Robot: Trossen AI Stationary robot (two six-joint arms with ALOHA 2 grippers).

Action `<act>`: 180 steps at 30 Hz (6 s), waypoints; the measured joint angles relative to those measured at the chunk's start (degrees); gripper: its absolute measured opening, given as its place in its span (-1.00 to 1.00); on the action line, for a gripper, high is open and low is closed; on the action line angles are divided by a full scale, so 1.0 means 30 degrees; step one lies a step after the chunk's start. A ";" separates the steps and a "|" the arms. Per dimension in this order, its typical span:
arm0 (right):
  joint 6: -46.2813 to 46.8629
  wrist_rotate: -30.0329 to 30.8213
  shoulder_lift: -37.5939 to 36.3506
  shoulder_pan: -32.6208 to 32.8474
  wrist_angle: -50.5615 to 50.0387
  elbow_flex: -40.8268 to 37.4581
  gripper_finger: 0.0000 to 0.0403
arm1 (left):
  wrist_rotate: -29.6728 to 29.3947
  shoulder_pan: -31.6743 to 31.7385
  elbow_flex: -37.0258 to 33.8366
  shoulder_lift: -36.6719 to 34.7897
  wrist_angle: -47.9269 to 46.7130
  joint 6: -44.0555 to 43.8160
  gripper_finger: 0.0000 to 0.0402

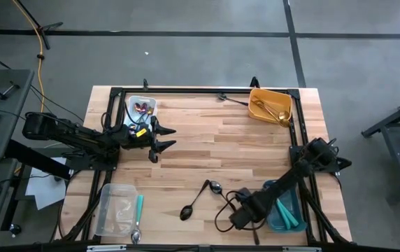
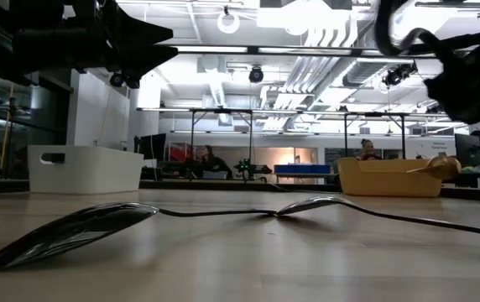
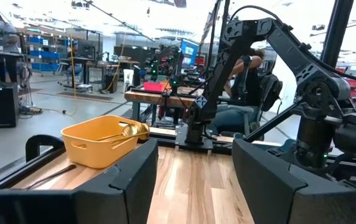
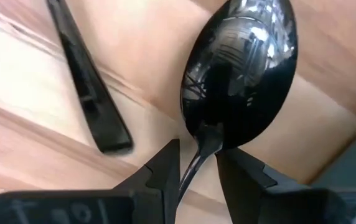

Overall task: Sort silverware by color (type)
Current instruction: Put the black spoon into the transparent bin

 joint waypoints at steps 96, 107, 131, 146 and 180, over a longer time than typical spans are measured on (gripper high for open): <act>-1.6502 0.8800 0.0029 -0.7970 -0.6579 0.0918 -0.50 | -0.0001 -0.0003 0.0000 0.0002 -0.0130 0.0514 -0.01; -1.7582 0.9288 0.0029 -0.8201 -0.6887 0.0933 -0.50 | -0.0007 -0.0004 0.0000 -0.0002 -0.0393 0.0509 -0.01; -1.8838 0.9092 -0.0187 -0.7853 -0.7781 0.0947 -0.50 | -0.0007 0.0002 0.0000 0.0003 -0.0575 0.0473 -0.01; -1.6956 0.9781 -0.5747 -0.7489 -0.5150 -0.0737 -0.50 | -0.0007 0.0000 0.0000 0.0000 -0.0642 0.0465 -0.01; -0.8908 0.6287 -0.6933 -0.4844 0.5907 -0.6263 -0.50 | -0.0984 0.0003 0.0000 0.0004 -0.0922 0.0502 -0.01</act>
